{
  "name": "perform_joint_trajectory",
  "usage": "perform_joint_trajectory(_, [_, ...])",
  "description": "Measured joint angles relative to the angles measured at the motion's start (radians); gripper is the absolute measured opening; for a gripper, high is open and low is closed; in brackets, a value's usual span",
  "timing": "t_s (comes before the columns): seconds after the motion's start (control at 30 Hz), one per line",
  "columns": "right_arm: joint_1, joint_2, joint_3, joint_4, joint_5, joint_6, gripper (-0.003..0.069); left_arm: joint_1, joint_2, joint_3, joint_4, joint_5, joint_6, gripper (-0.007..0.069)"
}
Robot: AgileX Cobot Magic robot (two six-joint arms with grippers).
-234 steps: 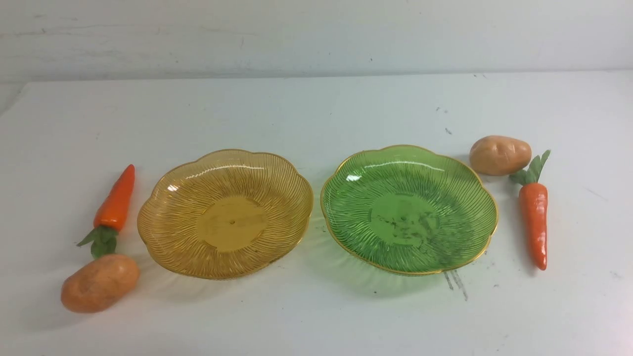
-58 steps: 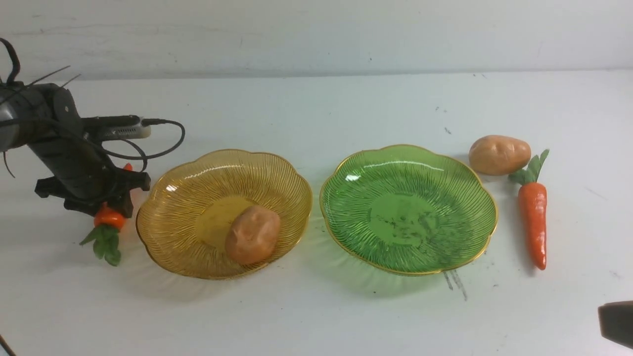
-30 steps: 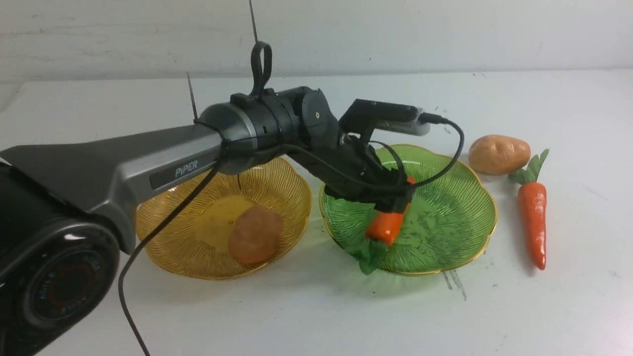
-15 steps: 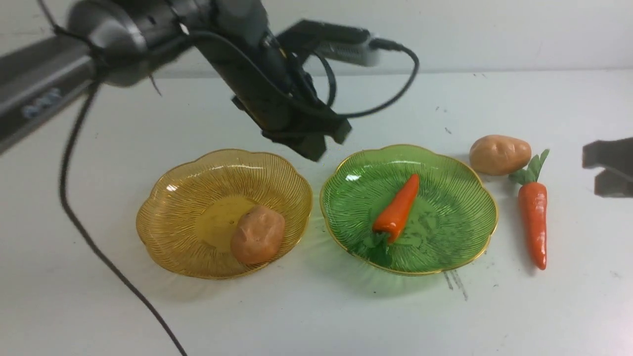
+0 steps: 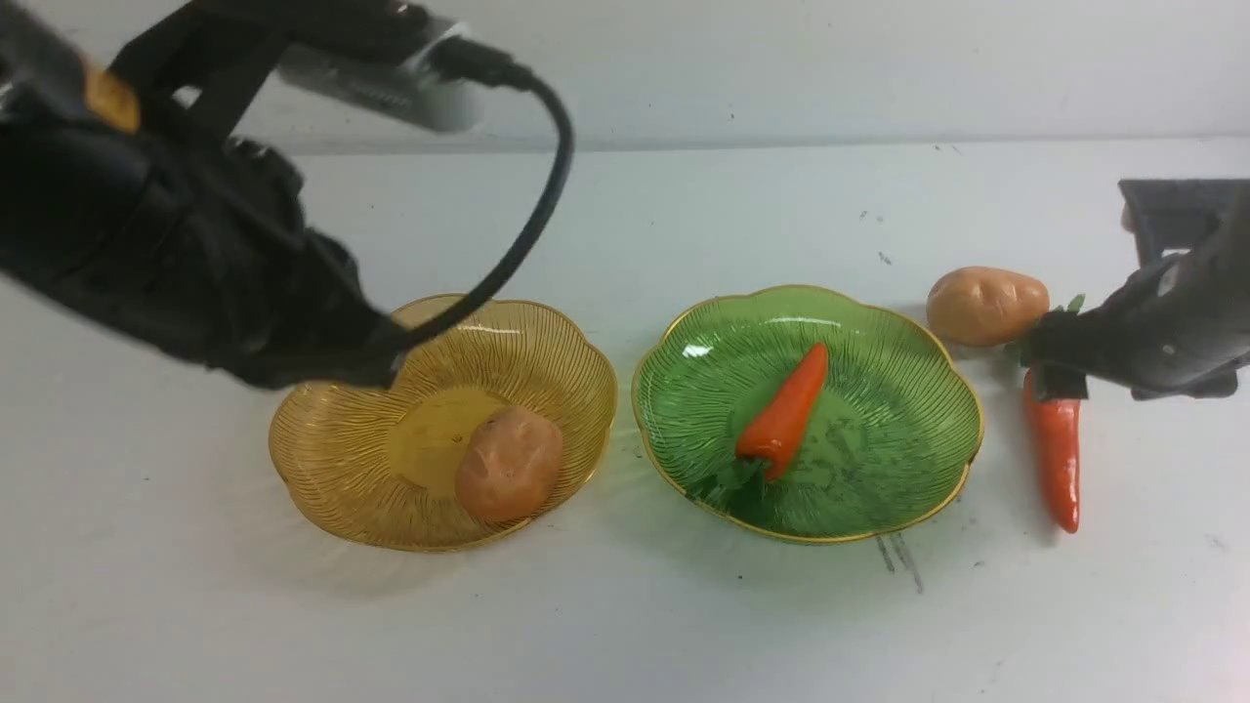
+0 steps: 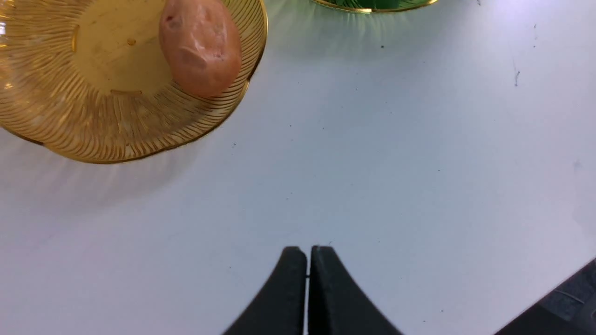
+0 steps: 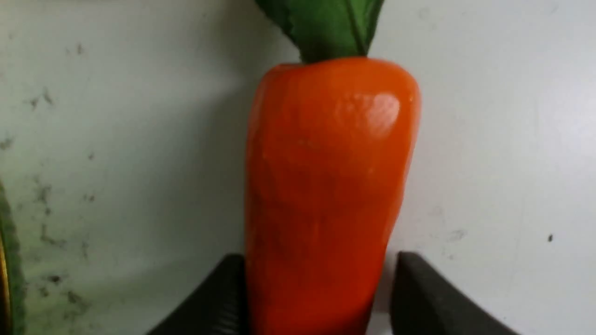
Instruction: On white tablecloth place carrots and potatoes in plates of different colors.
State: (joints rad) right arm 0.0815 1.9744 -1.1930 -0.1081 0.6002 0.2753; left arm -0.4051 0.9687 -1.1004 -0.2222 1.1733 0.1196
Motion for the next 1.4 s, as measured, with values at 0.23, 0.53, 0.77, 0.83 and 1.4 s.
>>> perform_joint_trajectory(0.23, [0.013, -0.174, -0.066, 0.081, 0.142, -0.020, 0.0286, 0.000, -0.019, 0.003, 0.003, -0.002, -0.012, -0.0003])
perform_joint_trajectory(0.53, [0.173, -0.090, -0.175, 0.360, 0.169, -0.155, 0.0305, 0.000, -0.019, 0.004, 0.004, -0.091, -0.012, -0.0003])
perform_joint_trajectory(0.77, [0.173, -0.044, -0.330, 0.359, 0.352, -0.139, 0.0631, 0.000, -0.019, 0.004, 0.029, -0.091, -0.012, -0.0003])
perform_joint_trajectory(0.83, [0.173, -0.044, -0.378, 0.350, 0.391, -0.153, 0.0655, 0.000, -0.019, 0.004, 0.035, -0.091, -0.012, -0.0003])
perform_joint_trajectory(1.4, [-0.118, 0.047, -0.758, 0.352, 0.626, -0.078, 0.0095, 0.000, -0.019, 0.004, 0.056, -0.078, -0.012, -0.0003])
